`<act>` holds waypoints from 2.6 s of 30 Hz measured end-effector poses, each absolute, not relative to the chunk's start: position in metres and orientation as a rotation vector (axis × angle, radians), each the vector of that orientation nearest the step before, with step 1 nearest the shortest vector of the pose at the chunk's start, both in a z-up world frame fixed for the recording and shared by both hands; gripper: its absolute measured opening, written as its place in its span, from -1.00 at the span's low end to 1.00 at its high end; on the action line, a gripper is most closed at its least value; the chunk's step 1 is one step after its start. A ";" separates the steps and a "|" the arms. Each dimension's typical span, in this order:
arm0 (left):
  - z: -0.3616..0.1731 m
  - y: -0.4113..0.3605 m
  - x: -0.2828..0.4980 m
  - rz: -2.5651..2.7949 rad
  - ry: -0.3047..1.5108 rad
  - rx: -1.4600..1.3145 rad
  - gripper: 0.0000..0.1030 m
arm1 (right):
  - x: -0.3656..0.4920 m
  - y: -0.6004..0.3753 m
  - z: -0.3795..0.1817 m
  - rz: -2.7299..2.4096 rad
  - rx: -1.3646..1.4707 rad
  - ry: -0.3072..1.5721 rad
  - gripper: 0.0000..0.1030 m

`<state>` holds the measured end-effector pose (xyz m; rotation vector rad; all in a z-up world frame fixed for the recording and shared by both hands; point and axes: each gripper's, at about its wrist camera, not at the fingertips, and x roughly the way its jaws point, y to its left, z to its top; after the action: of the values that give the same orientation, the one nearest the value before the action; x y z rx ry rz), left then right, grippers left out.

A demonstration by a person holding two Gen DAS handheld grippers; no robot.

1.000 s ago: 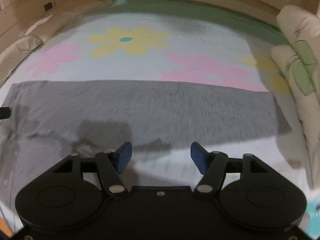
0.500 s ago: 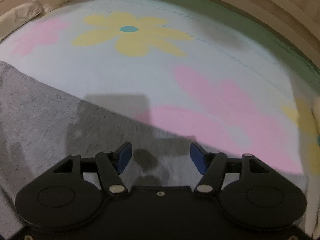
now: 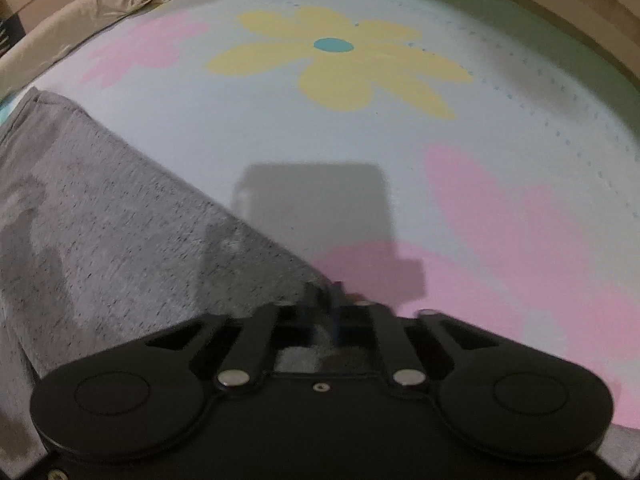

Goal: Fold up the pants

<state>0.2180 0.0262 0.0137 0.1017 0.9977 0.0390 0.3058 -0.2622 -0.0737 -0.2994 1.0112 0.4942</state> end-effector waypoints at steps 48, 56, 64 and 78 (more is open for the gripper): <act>-0.010 0.036 0.273 -0.051 1.119 -0.226 0.27 | 0.174 -0.159 -0.073 0.613 -0.576 0.747 -0.84; -0.022 0.033 0.277 -0.034 1.173 -0.225 0.27 | 0.139 -0.152 -0.074 0.644 -0.683 0.667 -0.84; -0.049 0.029 0.277 0.054 1.276 -0.201 -0.70 | 0.130 -0.148 -0.068 0.600 -0.665 0.651 -0.85; 0.014 0.027 0.063 0.052 1.049 -0.101 -0.76 | -0.020 -0.148 -0.011 0.668 -0.568 0.707 -0.84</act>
<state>0.0634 0.0269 0.0140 -0.1010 1.0488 0.0517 -0.0198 -0.1482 -0.0113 -0.5684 0.7069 0.6678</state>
